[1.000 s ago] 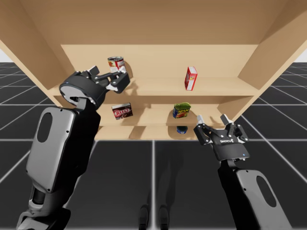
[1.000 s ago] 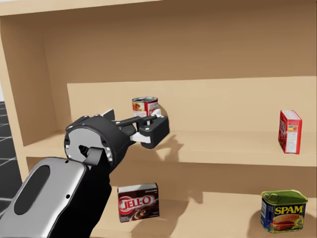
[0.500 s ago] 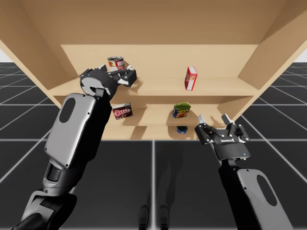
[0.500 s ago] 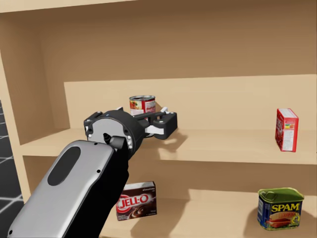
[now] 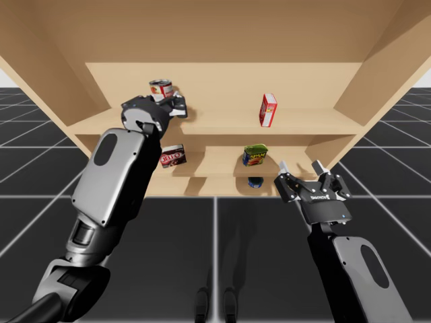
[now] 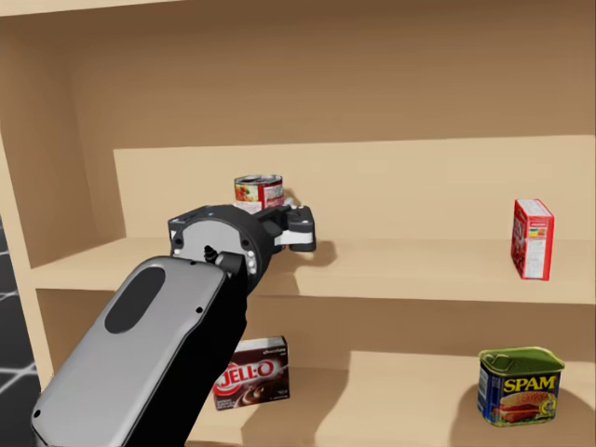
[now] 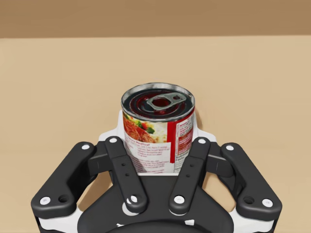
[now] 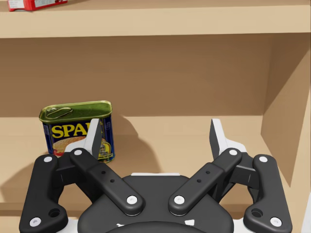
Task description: Retrieve the soup can from the shelves.
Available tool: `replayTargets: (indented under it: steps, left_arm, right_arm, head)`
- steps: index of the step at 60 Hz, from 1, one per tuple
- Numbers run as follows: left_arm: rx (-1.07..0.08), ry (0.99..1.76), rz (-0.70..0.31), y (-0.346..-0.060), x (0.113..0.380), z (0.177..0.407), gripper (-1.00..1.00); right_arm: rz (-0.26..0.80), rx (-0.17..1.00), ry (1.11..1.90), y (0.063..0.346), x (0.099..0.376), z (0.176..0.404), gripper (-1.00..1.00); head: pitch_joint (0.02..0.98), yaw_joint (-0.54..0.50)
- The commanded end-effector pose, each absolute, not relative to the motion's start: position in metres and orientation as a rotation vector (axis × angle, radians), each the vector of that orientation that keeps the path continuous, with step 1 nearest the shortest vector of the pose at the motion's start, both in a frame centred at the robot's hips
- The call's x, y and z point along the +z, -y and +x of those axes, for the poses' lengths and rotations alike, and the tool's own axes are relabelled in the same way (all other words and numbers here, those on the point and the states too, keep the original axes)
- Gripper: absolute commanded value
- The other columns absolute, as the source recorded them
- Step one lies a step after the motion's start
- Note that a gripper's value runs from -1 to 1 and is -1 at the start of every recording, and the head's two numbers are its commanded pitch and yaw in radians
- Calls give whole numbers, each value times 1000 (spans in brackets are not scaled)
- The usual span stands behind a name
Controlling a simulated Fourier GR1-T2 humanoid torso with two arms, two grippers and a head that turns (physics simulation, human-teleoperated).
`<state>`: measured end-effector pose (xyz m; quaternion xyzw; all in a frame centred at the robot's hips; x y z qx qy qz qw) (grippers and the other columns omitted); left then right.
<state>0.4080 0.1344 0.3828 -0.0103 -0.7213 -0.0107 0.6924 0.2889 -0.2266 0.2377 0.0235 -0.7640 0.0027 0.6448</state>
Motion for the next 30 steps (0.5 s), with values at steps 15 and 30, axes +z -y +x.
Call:
replayTargets:
  steps: [15, 30]
  left_arm:
    - [-194, 1735, 57, -140, 403, 334, 964]
    - [-291, 1760, 76, -149, 391, 272, 1000]
  right_arm:
    - [45, 8, 1740, 227, 236, 290, -1000]
    - [28, 8, 1750, 225, 235, 291, -1000]
  head:
    - [273, 163]
    - [272, 165]
